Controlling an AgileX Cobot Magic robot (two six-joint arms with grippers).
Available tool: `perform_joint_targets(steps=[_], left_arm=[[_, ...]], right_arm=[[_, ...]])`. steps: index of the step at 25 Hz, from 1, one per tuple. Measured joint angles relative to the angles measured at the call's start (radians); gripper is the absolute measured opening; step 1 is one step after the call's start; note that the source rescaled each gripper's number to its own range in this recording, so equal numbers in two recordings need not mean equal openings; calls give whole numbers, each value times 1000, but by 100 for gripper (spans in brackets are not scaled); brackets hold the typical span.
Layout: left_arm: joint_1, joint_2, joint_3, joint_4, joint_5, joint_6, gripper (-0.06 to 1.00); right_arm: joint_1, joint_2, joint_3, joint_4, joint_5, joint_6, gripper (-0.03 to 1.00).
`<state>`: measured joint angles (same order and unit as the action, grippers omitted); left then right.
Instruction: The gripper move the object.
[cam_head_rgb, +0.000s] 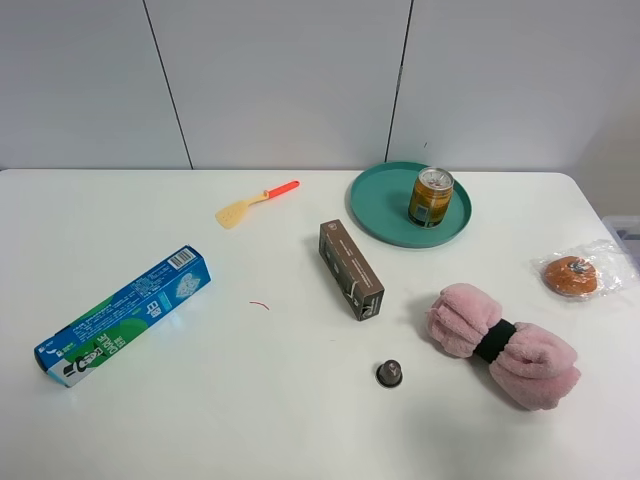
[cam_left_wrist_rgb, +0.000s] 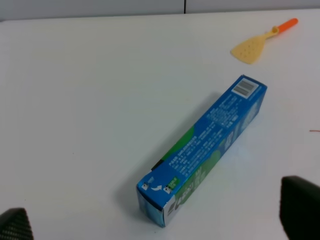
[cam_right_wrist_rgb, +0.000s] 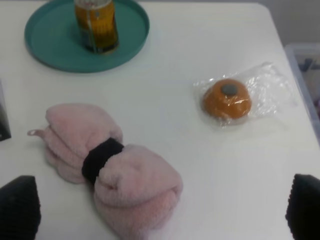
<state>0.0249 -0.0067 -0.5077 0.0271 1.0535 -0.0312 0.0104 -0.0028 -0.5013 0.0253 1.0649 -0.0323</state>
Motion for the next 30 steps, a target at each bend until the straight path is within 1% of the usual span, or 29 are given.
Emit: perform_joint_targets(steps=[12, 15, 18, 30], left_arm=[[0, 0, 0, 0, 0, 0, 100], [0, 0, 0, 0, 0, 0, 100], [0, 0, 0, 0, 0, 0, 100], [0, 0, 0, 0, 0, 0, 100]], right_arm=[[0, 0, 4, -17, 0, 4, 100], [0, 0, 4, -25, 0, 32, 100], [0, 0, 4, -38, 0, 32, 100], [0, 0, 4, -38, 0, 32, 100]])
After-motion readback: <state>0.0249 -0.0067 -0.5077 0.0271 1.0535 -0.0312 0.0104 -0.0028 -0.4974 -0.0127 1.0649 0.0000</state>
